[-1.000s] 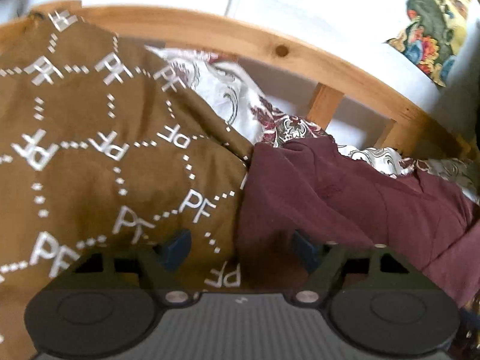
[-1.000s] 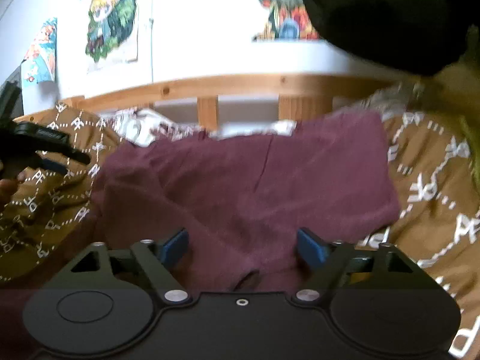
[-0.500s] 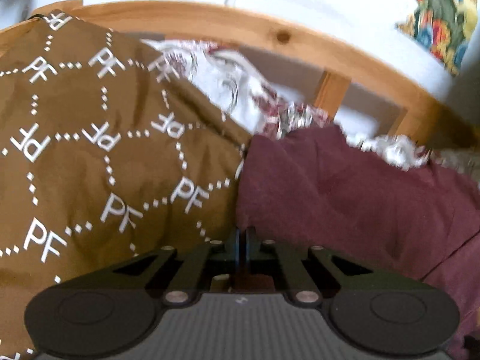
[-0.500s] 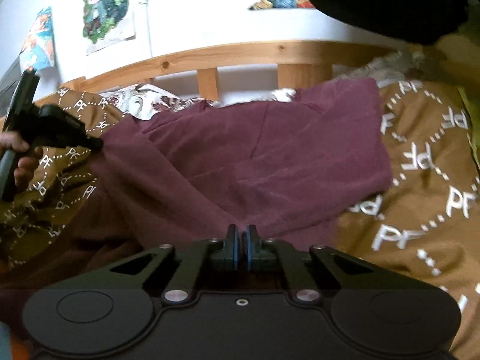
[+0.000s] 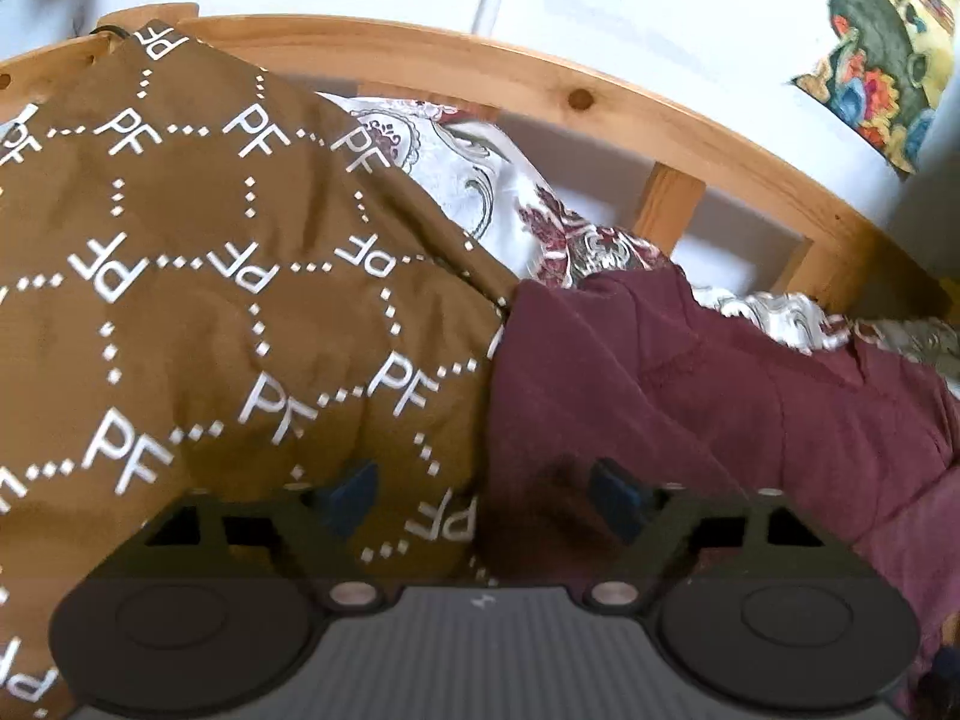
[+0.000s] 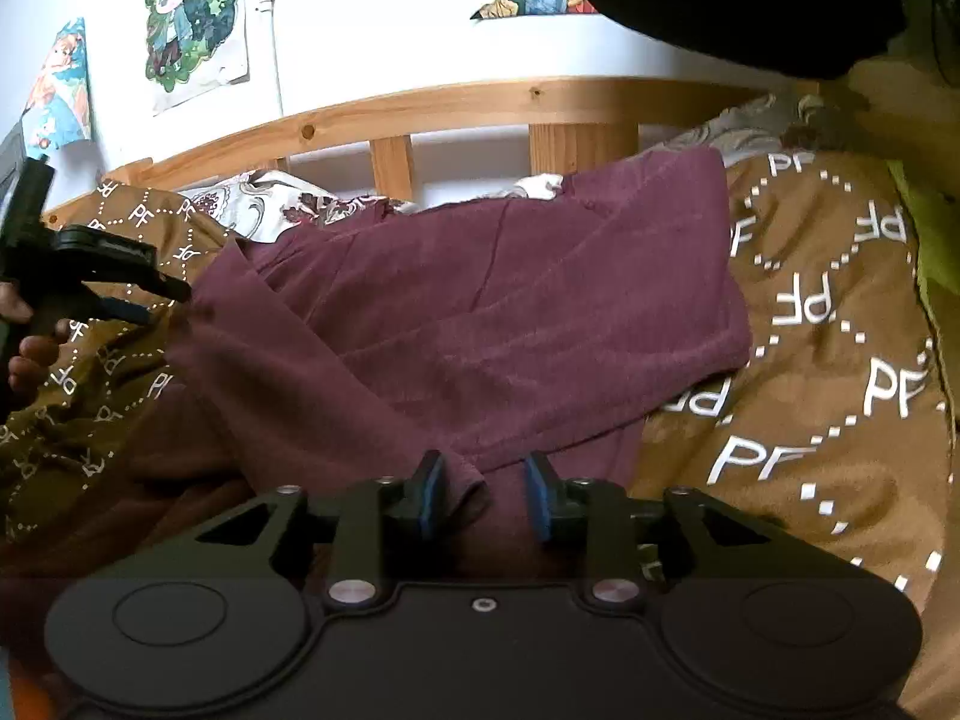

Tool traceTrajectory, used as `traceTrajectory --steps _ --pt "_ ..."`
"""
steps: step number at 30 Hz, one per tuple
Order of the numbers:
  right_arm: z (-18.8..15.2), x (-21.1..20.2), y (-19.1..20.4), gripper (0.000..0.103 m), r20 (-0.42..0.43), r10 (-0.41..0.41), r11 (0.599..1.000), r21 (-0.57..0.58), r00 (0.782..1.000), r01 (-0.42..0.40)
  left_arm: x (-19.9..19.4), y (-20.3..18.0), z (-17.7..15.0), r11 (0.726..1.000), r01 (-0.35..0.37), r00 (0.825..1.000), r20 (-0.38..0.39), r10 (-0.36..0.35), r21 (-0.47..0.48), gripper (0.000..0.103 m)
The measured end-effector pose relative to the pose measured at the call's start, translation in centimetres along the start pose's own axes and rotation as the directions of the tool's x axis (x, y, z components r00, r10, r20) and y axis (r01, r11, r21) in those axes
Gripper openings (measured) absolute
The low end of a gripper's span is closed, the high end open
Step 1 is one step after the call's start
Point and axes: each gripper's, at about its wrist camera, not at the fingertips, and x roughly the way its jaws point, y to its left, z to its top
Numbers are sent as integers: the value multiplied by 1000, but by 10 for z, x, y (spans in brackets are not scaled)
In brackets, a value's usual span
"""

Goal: Fold small clothes

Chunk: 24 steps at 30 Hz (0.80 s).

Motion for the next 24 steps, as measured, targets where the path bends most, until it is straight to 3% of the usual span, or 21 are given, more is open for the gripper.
traceTrajectory --steps 3,6,12,16,20,24 --pt "1 -2 4 63 18 -17 1000 -24 1000 17 -13 0 -10 1000 -23 1000 -10 24 21 94" --pt "4 -6 10 76 40 -39 998 -55 998 41 -32 -1 -23 999 -23 1000 -9 23 49 101" --pt "13 -18 21 98 72 -69 994 -81 995 75 -72 -12 -49 986 31 1000 -11 -30 163 102" --pt "21 -32 32 102 90 -66 992 -100 994 75 -99 -20 -63 971 103 995 -11 -103 215 102" --pt "23 -48 48 102 78 -95 973 -202 992 109 -127 -27 -79 929 193 981 -41 -190 314 102" --pt "12 -72 54 102 60 -133 958 -248 989 144 -146 -27 -96 861 343 939 -115 -324 375 102"
